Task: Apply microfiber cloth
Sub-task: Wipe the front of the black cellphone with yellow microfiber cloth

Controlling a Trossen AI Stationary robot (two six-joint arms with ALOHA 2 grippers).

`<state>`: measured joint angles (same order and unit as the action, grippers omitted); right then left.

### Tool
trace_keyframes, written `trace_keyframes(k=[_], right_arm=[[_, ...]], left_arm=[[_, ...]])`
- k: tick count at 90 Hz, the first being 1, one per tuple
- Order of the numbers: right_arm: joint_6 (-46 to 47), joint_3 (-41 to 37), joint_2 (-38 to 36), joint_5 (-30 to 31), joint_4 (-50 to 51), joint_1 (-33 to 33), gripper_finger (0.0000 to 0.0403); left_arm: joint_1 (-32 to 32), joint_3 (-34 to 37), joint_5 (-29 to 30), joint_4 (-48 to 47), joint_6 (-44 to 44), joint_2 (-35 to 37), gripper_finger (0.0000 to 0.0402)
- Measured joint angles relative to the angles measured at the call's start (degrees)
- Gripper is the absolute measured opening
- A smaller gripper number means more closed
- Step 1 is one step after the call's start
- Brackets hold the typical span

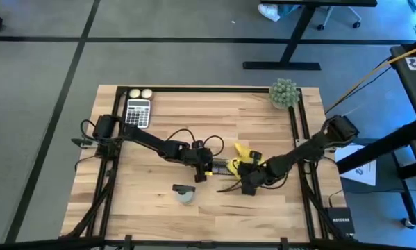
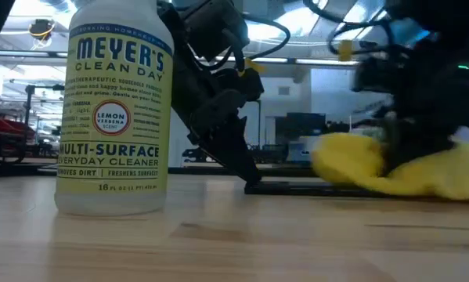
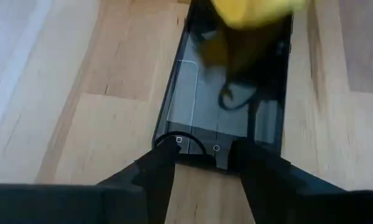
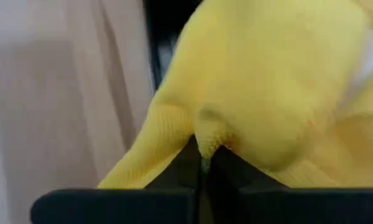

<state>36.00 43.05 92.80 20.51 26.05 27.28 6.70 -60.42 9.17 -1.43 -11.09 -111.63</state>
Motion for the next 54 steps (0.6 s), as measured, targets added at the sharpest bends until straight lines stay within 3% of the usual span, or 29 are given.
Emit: trace_keyframes(k=[9,28,40,54], right_arm=[[-0.3,2.5,-3.7,1.0,-2.7,-0.4,0.0001],[-9.8,4.8,-2.4,14.4,-21.0,-1.4,0.0001],[-11.6,4.3,3.8,13.1,-27.8,-5.1,0.0001],[-11.8,4.4,11.1,9.5,-29.0,-8.9,0.0001]], left_arm=[[0.0,0.0,0.1,0.0,0.0,0.0,0.0153],[0.0,0.1,0.0,0.4,0.1,0.0,0.0153],[0.0,0.1,0.0,0.4,0.0,0.0,0.0153],[0.0,0.1,0.0,0.4,0.0,0.0,0.0153]])
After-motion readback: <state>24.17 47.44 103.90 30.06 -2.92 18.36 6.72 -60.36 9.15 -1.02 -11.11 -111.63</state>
